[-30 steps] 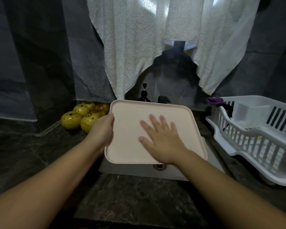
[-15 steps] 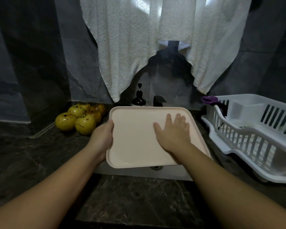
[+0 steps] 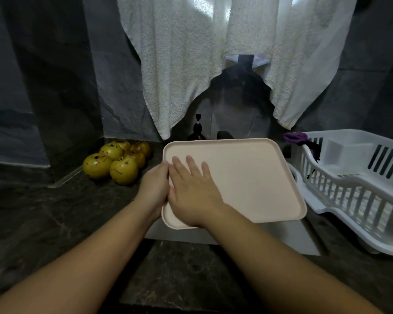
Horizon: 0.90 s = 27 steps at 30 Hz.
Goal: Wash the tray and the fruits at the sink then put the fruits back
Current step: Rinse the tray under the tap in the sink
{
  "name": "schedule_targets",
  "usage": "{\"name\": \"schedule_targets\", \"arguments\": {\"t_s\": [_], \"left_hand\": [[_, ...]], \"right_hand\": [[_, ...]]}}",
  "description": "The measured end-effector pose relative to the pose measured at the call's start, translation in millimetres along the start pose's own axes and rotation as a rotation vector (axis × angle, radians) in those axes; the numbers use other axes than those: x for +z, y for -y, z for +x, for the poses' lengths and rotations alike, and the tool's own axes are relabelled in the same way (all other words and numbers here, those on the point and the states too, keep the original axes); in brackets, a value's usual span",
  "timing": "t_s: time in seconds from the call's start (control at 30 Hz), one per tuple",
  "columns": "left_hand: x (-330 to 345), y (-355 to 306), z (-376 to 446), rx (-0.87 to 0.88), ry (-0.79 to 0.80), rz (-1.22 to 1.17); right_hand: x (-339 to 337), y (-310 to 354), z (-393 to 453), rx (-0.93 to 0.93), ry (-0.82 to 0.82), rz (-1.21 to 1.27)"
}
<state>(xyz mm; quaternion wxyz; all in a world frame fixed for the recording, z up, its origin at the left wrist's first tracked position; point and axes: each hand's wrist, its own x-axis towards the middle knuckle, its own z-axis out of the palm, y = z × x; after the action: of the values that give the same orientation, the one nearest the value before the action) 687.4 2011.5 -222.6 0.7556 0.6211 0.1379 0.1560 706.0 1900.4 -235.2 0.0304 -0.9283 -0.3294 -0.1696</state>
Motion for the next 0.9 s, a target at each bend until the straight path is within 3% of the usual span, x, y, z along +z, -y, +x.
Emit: {"name": "schedule_targets", "arguments": {"t_s": [0.07,0.2,0.3,0.37,0.4,0.5,0.53,0.67,0.7,0.83,0.9], "left_hand": [[-11.9,0.2,0.8,-0.001,-0.047,0.022],[-7.4,6.6,2.5,-0.029,-0.060,0.027],[2.8,3.7,6.0,-0.014,-0.017,-0.057],[-6.8,2.2,9.6,0.003,-0.012,-0.082],[-13.2,3.2,11.5,0.018,-0.031,-0.047],[-11.1,6.6,12.1,0.013,-0.074,0.015],[-3.9,6.4,10.3,-0.006,-0.056,0.010],[9.7,-1.1,11.6,0.057,0.010,0.011],[4.7,-3.0,12.9,0.088,0.006,0.028],[-20.4,-5.6,17.8,0.185,-0.026,0.126],[-27.1,-8.1,19.1,0.214,-0.014,0.155]], "right_hand": [[0.4,-19.9,-10.4,0.001,0.053,0.037],[-6.8,-28.2,-3.6,0.394,0.091,0.099],[2.3,12.5,-1.4,0.150,-0.021,0.098],[3.3,-0.4,-10.3,0.001,0.006,0.067],[1.1,-17.8,-14.0,0.024,0.040,0.069],[-6.7,-55.2,-13.2,0.403,0.140,0.125],[-7.4,-52.2,-11.1,0.449,0.137,0.163],[-11.3,-36.1,-14.7,0.091,0.010,0.124],[-17.1,-47.6,-20.3,0.069,0.013,0.088],[-46.8,-105.3,-31.5,0.276,-0.042,-0.054],[-63.9,-119.4,-26.3,0.201,-0.124,-0.128]]}}
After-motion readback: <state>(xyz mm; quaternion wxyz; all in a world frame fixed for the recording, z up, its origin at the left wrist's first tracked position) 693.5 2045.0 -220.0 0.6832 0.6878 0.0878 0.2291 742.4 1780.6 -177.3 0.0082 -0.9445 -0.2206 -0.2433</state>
